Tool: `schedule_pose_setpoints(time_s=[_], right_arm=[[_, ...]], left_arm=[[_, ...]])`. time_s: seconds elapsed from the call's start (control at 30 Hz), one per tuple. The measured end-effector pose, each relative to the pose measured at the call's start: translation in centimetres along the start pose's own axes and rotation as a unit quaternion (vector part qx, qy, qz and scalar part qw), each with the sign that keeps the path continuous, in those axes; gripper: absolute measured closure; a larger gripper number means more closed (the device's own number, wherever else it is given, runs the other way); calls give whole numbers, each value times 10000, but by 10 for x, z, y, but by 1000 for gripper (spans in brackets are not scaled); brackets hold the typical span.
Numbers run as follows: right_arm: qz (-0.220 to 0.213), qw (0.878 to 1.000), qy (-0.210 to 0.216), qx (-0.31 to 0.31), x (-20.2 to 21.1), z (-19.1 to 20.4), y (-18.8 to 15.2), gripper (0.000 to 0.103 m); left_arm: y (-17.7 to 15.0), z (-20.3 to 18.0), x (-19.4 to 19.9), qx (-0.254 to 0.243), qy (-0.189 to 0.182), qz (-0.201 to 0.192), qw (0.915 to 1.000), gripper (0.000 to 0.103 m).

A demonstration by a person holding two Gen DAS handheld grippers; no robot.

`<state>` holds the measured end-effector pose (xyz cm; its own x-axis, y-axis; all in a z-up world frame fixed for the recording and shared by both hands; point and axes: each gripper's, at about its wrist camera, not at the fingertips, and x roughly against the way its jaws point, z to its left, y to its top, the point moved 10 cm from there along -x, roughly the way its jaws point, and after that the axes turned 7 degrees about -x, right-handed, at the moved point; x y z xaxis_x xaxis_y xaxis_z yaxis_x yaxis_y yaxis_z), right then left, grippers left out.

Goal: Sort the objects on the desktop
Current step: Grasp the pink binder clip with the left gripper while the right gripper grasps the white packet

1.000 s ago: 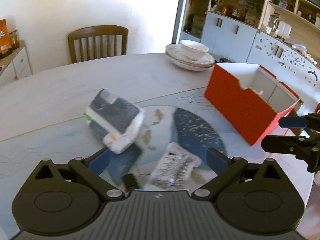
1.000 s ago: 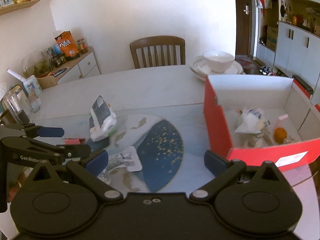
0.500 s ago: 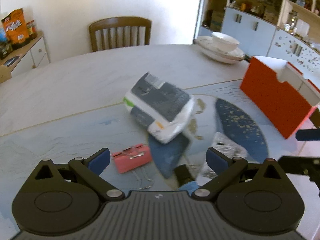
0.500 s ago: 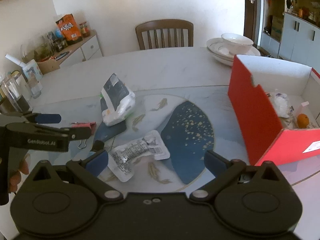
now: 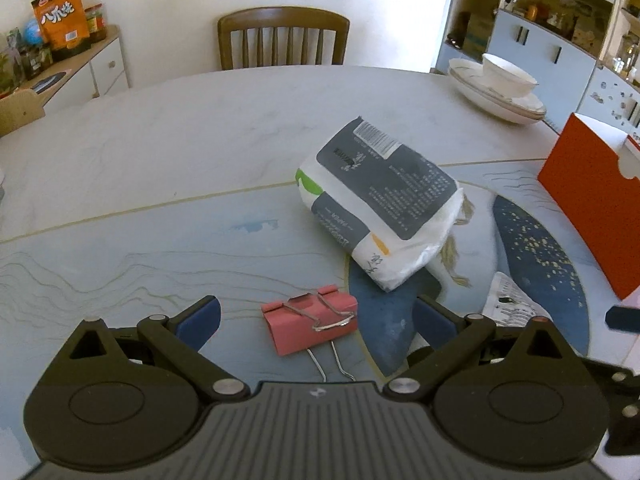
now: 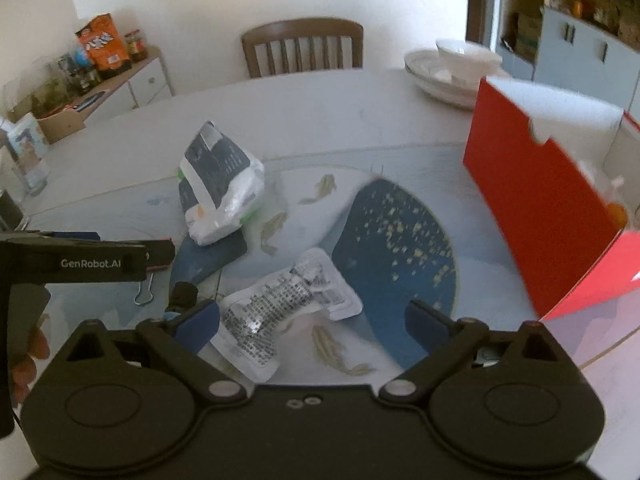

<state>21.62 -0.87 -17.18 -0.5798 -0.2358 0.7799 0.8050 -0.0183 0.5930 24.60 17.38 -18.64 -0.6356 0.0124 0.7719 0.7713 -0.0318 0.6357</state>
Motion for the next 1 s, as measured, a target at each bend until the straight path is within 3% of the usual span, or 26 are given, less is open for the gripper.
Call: schedule_pose_setpoints(time_s=[0.27, 0.67, 0.83, 1.0], right_arm=[[295, 9994, -70, -189, -17, 8, -11, 12], [523, 9979, 164, -333, -45, 18, 6, 34], [543, 9983, 210, -93, -53, 29, 11, 45], [508, 9979, 163, 378, -54, 39, 7, 56]], left_arm=[[-5, 7, -12, 182, 114, 155, 9996, 1], [-8, 6, -21, 299, 28, 258, 9992, 4], [-8, 8, -22, 272, 88, 230, 9993, 7], [-6, 7, -22, 214, 175, 181, 9995, 18]])
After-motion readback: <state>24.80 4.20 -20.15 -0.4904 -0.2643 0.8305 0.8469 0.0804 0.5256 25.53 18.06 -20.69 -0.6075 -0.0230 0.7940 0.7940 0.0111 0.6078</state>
